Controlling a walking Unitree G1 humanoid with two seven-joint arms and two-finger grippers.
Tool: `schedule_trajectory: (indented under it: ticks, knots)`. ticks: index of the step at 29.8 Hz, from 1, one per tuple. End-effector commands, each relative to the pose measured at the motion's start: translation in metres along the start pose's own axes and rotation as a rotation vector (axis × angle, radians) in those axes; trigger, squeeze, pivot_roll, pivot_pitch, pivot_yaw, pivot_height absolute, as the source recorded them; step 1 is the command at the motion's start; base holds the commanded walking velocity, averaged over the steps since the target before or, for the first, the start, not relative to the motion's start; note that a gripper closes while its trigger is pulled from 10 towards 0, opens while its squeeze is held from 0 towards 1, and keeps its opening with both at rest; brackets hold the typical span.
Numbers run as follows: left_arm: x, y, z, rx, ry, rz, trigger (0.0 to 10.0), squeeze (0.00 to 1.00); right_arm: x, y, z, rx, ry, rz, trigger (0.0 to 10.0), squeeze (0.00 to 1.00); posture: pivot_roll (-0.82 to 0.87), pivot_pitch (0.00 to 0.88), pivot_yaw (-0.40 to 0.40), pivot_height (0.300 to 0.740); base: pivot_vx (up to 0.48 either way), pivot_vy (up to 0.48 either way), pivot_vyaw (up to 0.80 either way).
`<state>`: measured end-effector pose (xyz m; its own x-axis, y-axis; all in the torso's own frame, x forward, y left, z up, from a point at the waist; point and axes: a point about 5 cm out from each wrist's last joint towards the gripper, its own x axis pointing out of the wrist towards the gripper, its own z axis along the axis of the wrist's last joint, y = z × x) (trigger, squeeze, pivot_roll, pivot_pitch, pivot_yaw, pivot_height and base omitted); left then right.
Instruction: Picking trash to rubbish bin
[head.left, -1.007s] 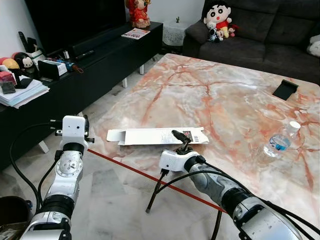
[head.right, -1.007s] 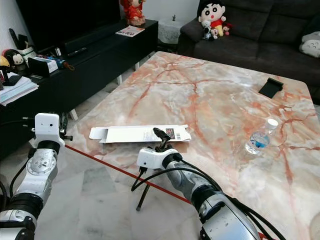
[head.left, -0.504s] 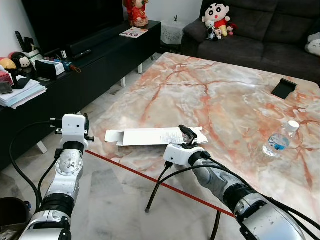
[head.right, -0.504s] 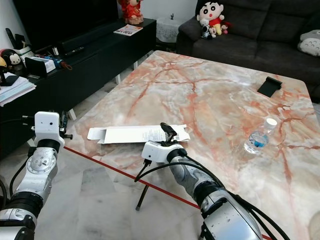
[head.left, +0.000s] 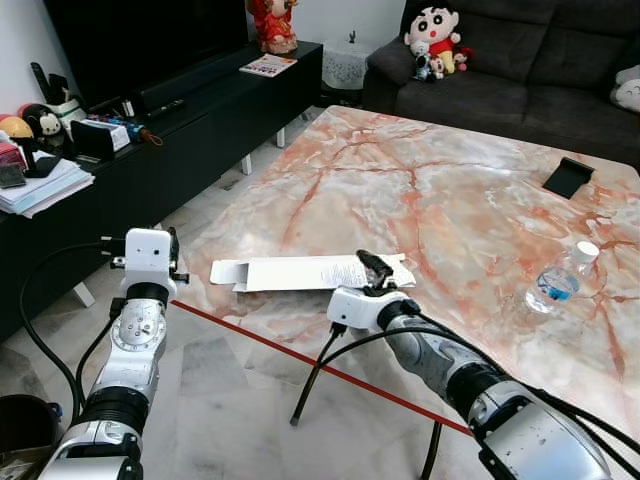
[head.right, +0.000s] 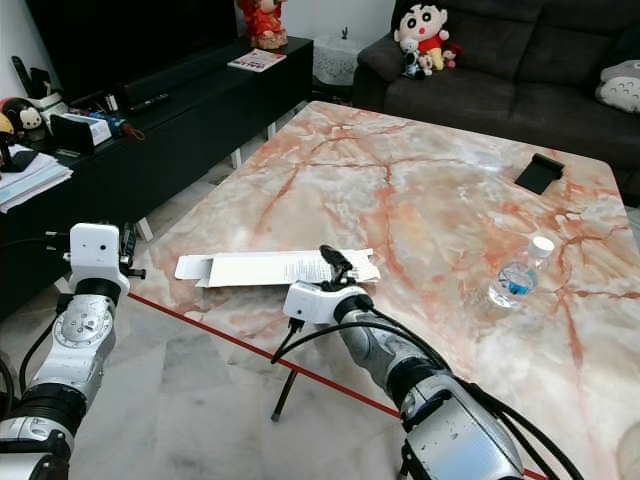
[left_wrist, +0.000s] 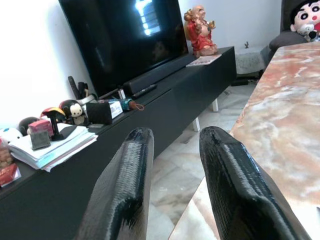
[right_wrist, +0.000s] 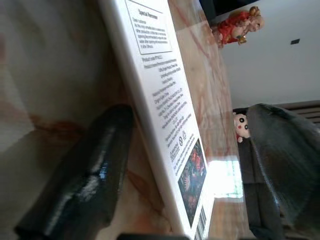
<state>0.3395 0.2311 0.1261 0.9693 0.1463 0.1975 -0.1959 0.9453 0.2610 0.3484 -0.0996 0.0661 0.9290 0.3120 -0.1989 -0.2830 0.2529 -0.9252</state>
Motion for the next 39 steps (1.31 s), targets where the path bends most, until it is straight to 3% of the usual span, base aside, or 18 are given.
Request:
schedule_trajectory:
  ticks: [1,36,39]
  knots:
    - [0.0049,-0.0030,0.0081,0.020,-0.026,-0.015,10.0,0.00,0.0019,-0.0027,0.0016,-0.014,-0.002,0.008,0.0,0.00,0.08,0.000,-0.064,0.740,0.000,0.000,0.00]
    - [0.0076,-0.0062,0.0092,0.014,-0.017,-0.033,10.0,0.00,0.0017,0.0003,0.0052,0.016,-0.015,0.014,0.0,0.00,0.08,0.003,-0.055,0.740,0.000,0.000,0.00]
    - [0.0076,-0.0062,0.0091,0.015,-0.016,-0.033,10.0,0.00,0.0024,-0.0023,0.0051,0.078,-0.004,-0.001,0.0,0.00,0.08,0.002,-0.055,0.740,0.000,0.000,0.00]
